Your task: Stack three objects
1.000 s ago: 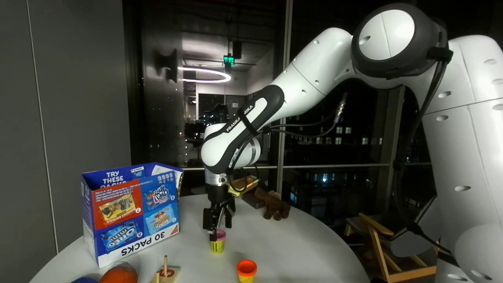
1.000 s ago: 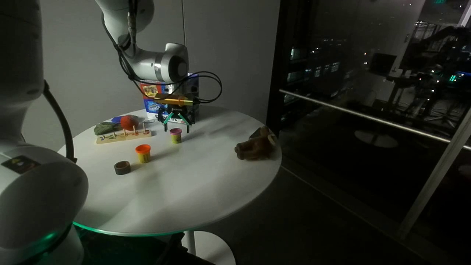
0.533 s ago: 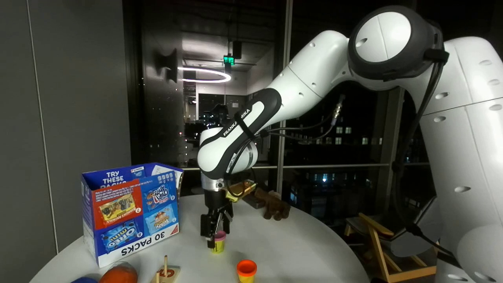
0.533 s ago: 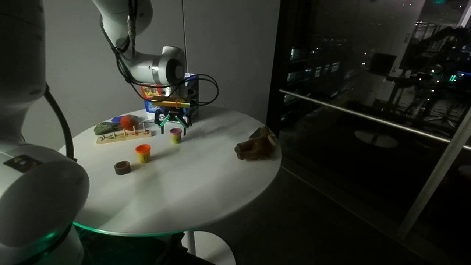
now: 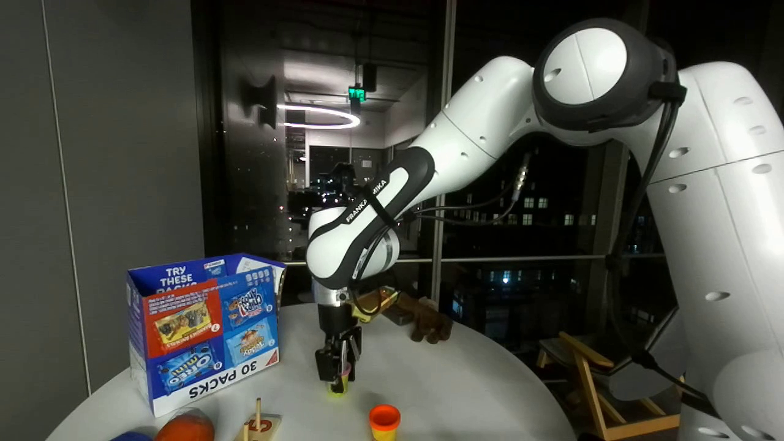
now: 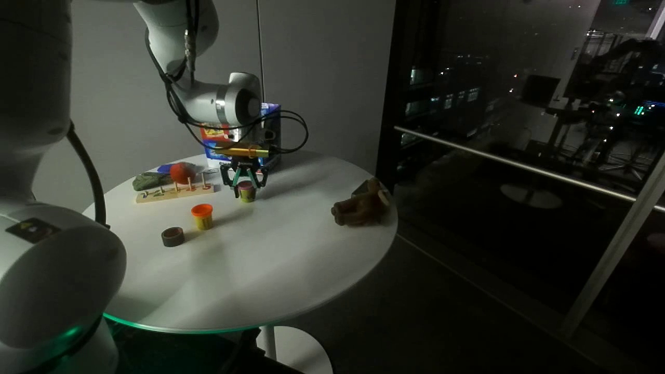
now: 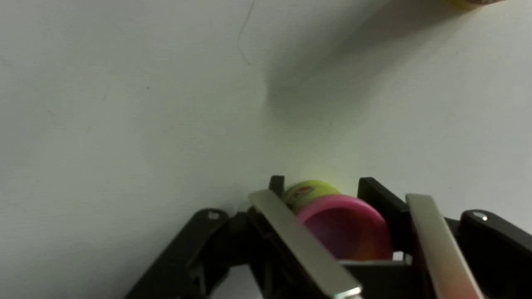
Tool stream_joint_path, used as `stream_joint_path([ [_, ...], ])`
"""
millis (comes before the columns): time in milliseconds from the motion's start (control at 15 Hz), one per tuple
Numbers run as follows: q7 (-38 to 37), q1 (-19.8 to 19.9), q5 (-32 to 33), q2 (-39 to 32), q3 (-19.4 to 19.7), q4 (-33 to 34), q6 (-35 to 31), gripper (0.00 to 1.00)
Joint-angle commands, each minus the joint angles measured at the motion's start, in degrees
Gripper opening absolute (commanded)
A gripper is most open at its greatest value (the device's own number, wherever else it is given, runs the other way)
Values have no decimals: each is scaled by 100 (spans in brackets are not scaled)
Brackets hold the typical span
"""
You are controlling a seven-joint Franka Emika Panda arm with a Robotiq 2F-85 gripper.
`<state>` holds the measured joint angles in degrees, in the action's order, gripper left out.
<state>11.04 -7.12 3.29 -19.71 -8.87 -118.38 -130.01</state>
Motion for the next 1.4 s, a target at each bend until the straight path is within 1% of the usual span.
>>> stream_joint_path([
  [0, -125, -98, 269, 61, 59, 46, -24, 21],
  [267, -340, -125, 502, 308, 104, -49, 91, 20],
  [533, -458, -39, 217, 823, 44, -270, 301, 20],
  [867, -710, -37, 209, 1717, 75, -884, 627, 20],
  [1000, -702, -46, 91, 2060, 43, -1179, 820, 20],
  [1133, -629, -88, -112, 2322, -4, -1471, 732, 20],
  [1333, -828, -249, -355, 2663, -145, -1947, 367, 20],
])
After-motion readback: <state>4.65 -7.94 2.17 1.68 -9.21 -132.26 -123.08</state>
